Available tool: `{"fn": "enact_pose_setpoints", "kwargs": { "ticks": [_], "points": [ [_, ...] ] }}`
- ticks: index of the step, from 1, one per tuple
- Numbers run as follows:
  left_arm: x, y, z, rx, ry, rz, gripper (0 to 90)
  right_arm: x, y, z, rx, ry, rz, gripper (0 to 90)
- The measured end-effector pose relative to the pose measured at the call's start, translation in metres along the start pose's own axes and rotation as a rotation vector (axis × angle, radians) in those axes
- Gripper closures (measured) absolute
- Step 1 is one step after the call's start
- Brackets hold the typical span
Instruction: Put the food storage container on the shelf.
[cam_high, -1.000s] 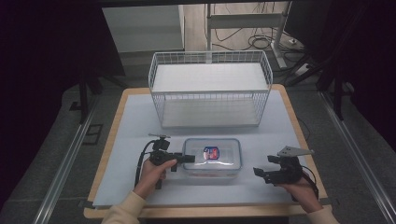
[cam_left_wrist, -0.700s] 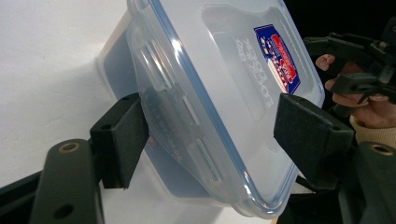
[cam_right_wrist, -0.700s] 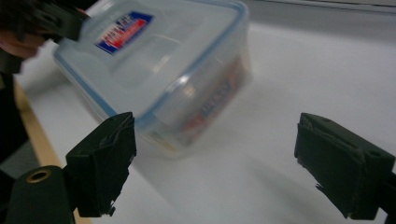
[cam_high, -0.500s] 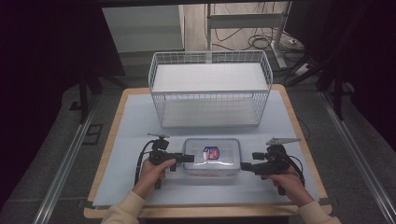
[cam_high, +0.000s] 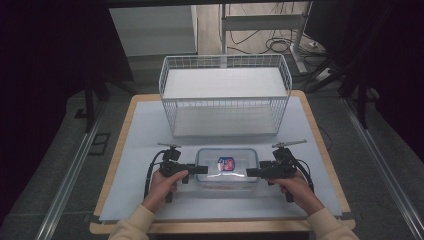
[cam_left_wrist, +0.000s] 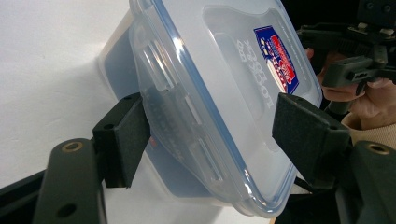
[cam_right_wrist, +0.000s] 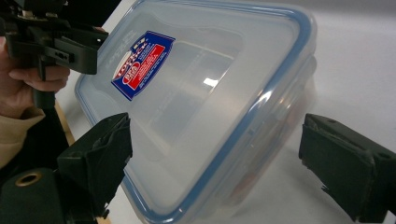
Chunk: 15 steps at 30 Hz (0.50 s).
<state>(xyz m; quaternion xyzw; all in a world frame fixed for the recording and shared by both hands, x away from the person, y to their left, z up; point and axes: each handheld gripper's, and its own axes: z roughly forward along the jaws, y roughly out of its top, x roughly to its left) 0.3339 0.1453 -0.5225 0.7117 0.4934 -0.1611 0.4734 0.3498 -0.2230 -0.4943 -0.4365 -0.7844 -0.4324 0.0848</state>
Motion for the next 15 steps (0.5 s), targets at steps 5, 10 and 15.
{"fn": "enact_pose_setpoints", "kwargs": {
  "ticks": [5, 10, 15],
  "points": [
    [0.0001, 0.0000, 0.0001, -0.001, -0.001, 0.001, 28.1, -0.0018, 0.0008, 0.0063, 0.028, 0.014, 0.022, 10.5],
    [0.0002, 0.0000, 0.0002, -0.001, 0.000, 0.002, 28.0, -0.0055, 0.0010, 0.0099, 0.032, 0.025, 0.046, 13.2],
    [0.0002, 0.0000, 0.0004, 0.000, 0.000, 0.002, 27.8, -0.0102, 0.0022, 0.0085, 0.019, 0.050, 0.080, 20.2]
  ]
}}
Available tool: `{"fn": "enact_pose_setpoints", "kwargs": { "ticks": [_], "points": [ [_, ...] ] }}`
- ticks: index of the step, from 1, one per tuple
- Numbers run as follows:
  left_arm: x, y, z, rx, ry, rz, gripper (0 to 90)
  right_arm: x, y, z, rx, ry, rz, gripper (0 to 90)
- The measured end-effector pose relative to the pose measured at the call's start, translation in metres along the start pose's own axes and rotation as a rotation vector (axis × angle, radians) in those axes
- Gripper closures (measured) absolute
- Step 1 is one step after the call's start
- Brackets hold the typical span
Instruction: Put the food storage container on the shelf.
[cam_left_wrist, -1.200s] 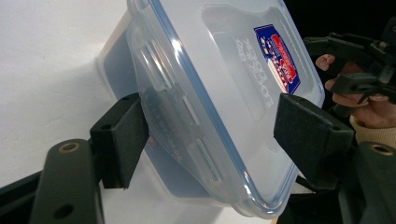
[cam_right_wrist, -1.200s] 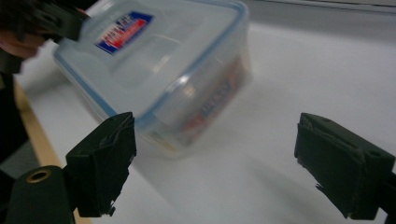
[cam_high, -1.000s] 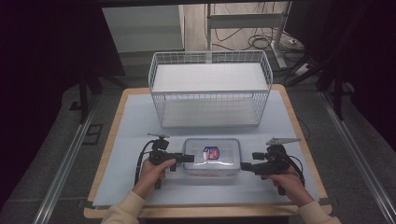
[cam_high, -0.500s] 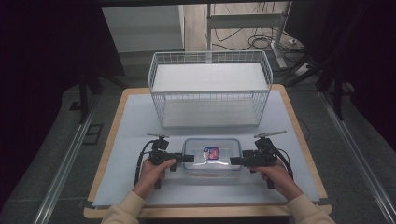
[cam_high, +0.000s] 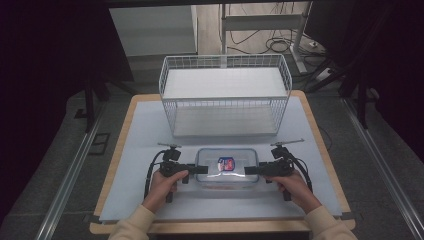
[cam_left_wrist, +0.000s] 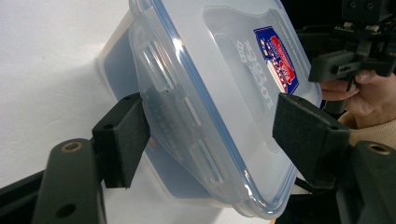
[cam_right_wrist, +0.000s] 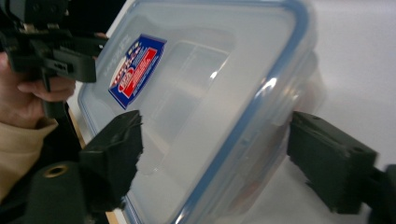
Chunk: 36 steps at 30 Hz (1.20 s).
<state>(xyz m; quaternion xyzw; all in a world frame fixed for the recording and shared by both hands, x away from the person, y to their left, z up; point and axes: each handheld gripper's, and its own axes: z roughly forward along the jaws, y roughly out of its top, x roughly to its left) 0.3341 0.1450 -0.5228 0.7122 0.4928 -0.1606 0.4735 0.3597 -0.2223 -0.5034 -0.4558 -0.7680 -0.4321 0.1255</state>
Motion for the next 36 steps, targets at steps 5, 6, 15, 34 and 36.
{"fn": "enact_pose_setpoints", "kwargs": {
  "ticks": [5, 6, 15, 34, 36],
  "points": [
    [0.000, 0.000, 0.000, -0.002, -0.003, 0.000, 27.9, -0.004, 0.001, -0.006, -0.024, 0.018, 0.027, 31.3],
    [0.000, 0.000, 0.000, -0.006, -0.002, -0.002, 27.9, -0.006, 0.001, -0.008, -0.025, 0.027, 0.042, 33.6],
    [-0.004, -0.005, -0.004, -0.022, 0.003, 0.025, 30.8, -0.006, -0.003, -0.013, -0.045, 0.046, 0.049, 39.5],
    [0.002, -0.011, -0.015, -0.053, -0.071, 0.038, 44.6, 0.002, -0.012, -0.022, -0.081, 0.047, -0.033, 46.1],
    [0.002, -0.011, -0.016, -0.053, -0.075, 0.038, 45.4, 0.002, -0.012, -0.023, -0.083, 0.050, -0.033, 46.6]
  ]
}}
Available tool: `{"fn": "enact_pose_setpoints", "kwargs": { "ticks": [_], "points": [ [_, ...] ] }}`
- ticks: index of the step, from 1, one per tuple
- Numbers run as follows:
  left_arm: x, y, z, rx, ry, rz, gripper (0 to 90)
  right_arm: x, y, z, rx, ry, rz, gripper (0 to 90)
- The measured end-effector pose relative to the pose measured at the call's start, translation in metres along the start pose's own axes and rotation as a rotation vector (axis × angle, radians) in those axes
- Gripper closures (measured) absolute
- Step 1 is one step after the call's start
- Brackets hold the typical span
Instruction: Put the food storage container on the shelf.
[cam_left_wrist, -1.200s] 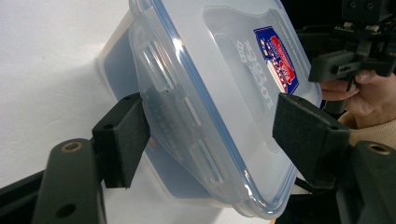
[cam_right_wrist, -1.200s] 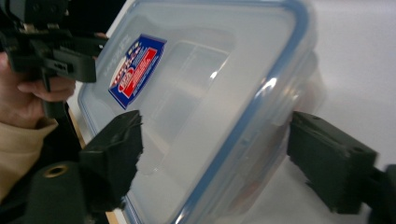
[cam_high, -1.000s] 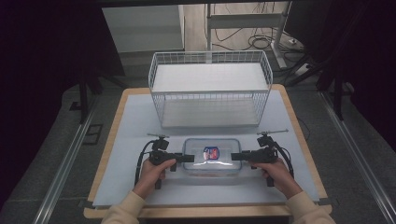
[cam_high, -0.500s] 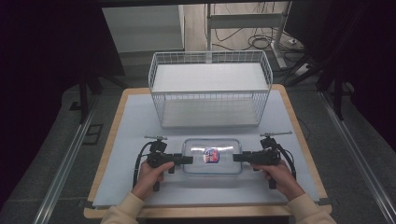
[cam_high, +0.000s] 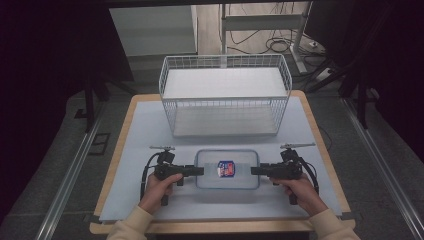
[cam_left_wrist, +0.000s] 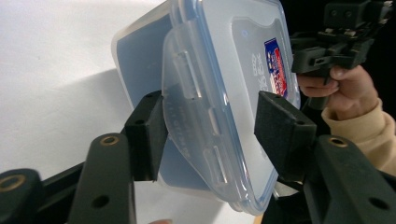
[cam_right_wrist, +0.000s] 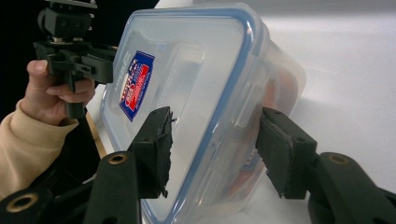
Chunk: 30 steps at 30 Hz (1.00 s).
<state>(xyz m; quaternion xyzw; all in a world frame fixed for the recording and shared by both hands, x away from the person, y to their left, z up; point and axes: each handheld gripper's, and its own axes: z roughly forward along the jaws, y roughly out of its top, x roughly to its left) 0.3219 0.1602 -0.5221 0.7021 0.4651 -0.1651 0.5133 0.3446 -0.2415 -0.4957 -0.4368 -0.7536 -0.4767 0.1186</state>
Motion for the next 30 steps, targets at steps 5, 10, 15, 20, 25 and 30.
{"fn": "enact_pose_setpoints", "kwargs": {
  "ticks": [5, 10, 15, 20, 25, 30],
  "points": [
    [-0.003, -0.001, 0.000, -0.009, 0.015, 0.007, 45.3, 0.002, -0.002, -0.001, -0.012, -0.004, -0.006, 46.7],
    [-0.010, -0.006, -0.001, -0.040, 0.037, 0.005, 46.6, 0.009, -0.006, -0.002, -0.037, -0.032, -0.003, 48.3],
    [-0.016, -0.008, -0.002, -0.055, 0.054, 0.020, 47.5, 0.011, -0.008, -0.005, -0.056, -0.037, 0.019, 50.5],
    [-0.026, -0.010, -0.003, -0.071, 0.083, 0.044, 48.4, 0.015, -0.008, -0.008, -0.066, -0.046, 0.011, 51.6],
    [-0.029, -0.009, -0.004, -0.082, 0.090, 0.058, 49.3, 0.016, -0.008, -0.010, -0.076, -0.045, 0.009, 52.1],
    [-0.031, -0.009, -0.006, -0.087, 0.092, 0.066, 49.6, 0.018, -0.008, -0.011, -0.082, -0.045, 0.000, 52.3]
  ]
}}
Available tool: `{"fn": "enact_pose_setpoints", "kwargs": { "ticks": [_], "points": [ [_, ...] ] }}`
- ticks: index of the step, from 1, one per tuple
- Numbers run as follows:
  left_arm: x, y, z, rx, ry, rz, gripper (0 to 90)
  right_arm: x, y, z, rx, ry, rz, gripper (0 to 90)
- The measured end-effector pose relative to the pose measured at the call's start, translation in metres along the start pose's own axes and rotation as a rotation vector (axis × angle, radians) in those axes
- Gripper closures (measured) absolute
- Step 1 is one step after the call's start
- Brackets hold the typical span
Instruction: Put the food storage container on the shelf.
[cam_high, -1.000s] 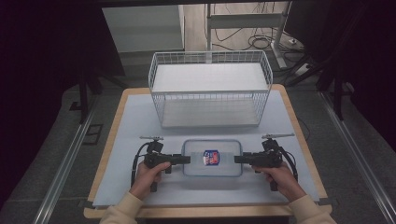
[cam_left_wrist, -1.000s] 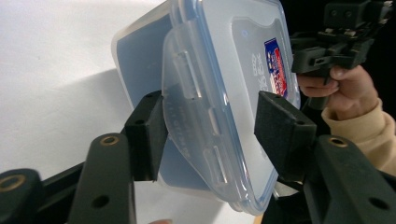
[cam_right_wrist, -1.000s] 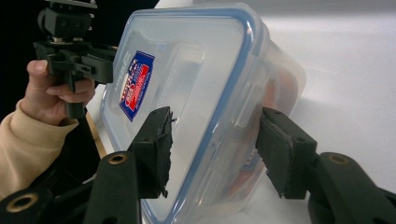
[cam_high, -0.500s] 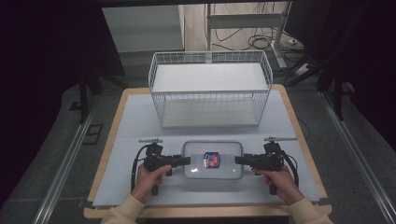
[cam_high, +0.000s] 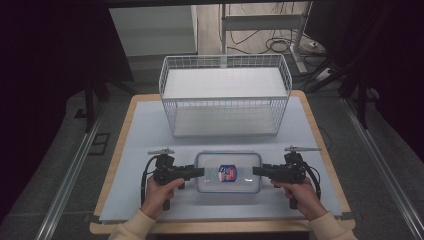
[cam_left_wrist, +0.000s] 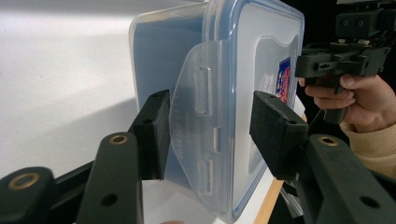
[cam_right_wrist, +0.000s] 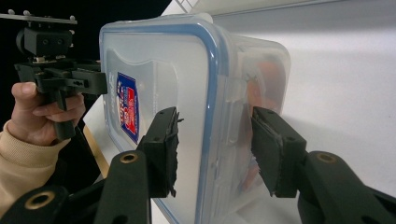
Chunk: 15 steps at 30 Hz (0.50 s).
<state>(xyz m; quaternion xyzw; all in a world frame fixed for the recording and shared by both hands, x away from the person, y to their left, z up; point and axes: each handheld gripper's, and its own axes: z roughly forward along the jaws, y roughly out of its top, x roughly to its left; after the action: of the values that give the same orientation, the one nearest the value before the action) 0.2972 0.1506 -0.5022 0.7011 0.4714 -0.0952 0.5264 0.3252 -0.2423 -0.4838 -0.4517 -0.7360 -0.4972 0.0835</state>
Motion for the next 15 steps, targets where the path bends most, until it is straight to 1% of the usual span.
{"fn": "enact_pose_setpoints", "kwargs": {
  "ticks": [8, 15],
  "points": [
    [-0.0052, 0.0039, -0.0031, -0.020, -0.006, 0.007, 50.0, 0.0045, 0.0041, -0.0048, -0.019, 0.000, -0.023, 52.3],
    [-0.0083, 0.0079, -0.0034, -0.020, -0.009, 0.016, 50.0, 0.0068, 0.0074, -0.0086, -0.027, -0.004, -0.040, 52.3]
  ]
}}
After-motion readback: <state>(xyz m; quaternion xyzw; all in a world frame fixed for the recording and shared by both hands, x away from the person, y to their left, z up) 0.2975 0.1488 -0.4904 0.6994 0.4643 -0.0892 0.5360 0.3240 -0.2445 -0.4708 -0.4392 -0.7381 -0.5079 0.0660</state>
